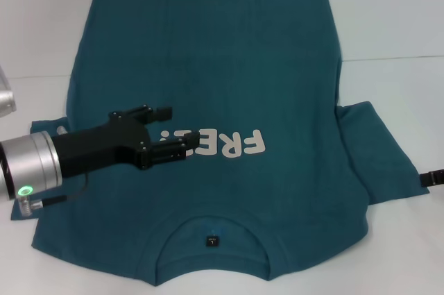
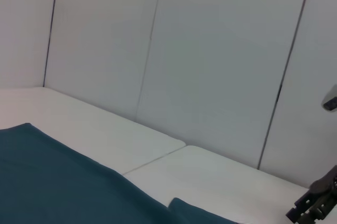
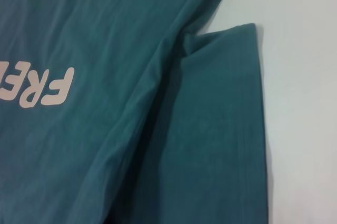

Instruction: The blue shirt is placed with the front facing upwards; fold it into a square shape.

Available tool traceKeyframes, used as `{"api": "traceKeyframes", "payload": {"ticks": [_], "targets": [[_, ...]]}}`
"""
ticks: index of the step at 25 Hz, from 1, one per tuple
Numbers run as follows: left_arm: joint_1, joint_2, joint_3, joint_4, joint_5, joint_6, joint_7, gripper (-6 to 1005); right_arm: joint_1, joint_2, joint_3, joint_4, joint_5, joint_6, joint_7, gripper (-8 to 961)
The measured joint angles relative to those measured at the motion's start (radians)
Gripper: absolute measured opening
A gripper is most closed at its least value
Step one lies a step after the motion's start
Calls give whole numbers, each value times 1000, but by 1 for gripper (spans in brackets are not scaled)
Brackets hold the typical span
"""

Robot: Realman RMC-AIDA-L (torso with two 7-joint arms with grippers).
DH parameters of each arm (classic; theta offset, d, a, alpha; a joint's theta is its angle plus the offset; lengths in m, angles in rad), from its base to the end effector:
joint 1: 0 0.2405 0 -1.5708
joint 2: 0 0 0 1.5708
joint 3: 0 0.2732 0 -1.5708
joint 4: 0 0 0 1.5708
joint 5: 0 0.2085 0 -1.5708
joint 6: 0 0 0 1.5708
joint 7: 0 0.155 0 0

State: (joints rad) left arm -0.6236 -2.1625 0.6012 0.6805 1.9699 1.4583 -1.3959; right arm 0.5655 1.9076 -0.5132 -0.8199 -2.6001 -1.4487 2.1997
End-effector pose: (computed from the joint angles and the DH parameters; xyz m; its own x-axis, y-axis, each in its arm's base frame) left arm -0.2272 0.3742 -0.0320 0.7421 0.2847 0.6068 0.4849 -0.8531 -0.1927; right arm 0.3687 0.3602 0.0931 0.3723 -0.8786 -0.2991 -0.8902 -0.2468 -0.3830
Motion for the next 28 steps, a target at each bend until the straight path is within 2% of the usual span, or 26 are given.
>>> {"api": "traceKeyframes", "payload": {"ticks": [11, 28], "targets": [[2, 1, 10, 7, -2, 8, 6, 861, 2, 16, -15, 14, 0, 31, 5, 915], [2, 5, 11, 10, -3, 8, 9, 862, 10, 19, -16, 64, 0, 89, -2, 914]]}}
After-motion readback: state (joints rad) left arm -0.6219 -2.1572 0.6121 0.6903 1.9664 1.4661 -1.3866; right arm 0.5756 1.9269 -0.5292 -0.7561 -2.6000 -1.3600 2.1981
